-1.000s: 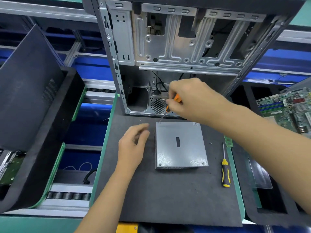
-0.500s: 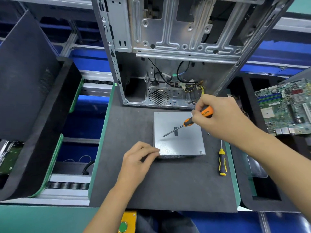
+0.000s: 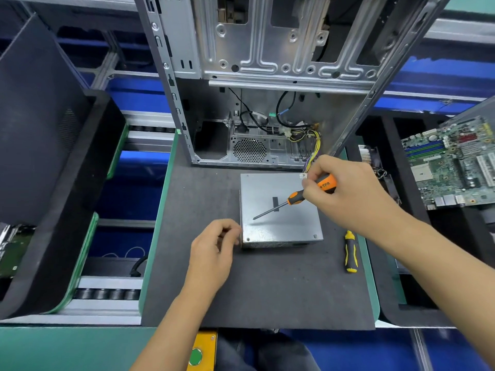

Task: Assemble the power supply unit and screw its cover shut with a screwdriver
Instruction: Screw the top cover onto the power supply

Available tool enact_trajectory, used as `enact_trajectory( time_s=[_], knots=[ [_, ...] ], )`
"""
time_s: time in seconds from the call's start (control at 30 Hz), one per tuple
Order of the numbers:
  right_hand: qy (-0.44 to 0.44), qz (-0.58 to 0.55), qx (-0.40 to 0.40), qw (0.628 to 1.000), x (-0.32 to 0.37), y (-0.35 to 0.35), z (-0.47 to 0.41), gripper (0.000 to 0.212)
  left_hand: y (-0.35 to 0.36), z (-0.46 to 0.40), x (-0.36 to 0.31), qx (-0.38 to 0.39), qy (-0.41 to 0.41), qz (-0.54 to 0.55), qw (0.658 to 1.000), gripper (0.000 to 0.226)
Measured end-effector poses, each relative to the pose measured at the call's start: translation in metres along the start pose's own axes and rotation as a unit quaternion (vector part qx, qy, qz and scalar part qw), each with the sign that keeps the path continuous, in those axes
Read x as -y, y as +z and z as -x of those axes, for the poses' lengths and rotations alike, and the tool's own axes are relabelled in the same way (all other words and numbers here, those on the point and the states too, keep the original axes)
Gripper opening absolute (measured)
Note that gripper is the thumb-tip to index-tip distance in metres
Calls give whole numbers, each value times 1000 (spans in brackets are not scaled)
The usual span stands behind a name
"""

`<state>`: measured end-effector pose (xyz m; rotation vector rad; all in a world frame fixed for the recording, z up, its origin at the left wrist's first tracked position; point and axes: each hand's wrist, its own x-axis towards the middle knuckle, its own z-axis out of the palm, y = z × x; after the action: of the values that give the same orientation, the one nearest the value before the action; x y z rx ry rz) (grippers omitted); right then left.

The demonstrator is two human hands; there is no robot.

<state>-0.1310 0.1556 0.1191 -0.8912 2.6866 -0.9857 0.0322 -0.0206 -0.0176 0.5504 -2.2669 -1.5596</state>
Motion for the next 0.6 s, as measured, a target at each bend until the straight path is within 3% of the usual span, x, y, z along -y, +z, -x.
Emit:
enact_trajectory(
  time_s=[0.1,0.23,0.43,0.6],
  knots=[
    [18,-23,0,1000,-2,2,3,17,2,1,-6,-34,-93,133,986,29],
    [55,-59,-7,997,-4,4,5,18,-3,-4,-12,-65,-168,290,940,23],
    [82,-110,6,991,-3,5,6,17,-5,-9,-18,-52,-182,337,922,29],
    [89,-128,13,988,0,9,7,18,-4,-9,-27,-28,-178,379,908,19]
  ],
)
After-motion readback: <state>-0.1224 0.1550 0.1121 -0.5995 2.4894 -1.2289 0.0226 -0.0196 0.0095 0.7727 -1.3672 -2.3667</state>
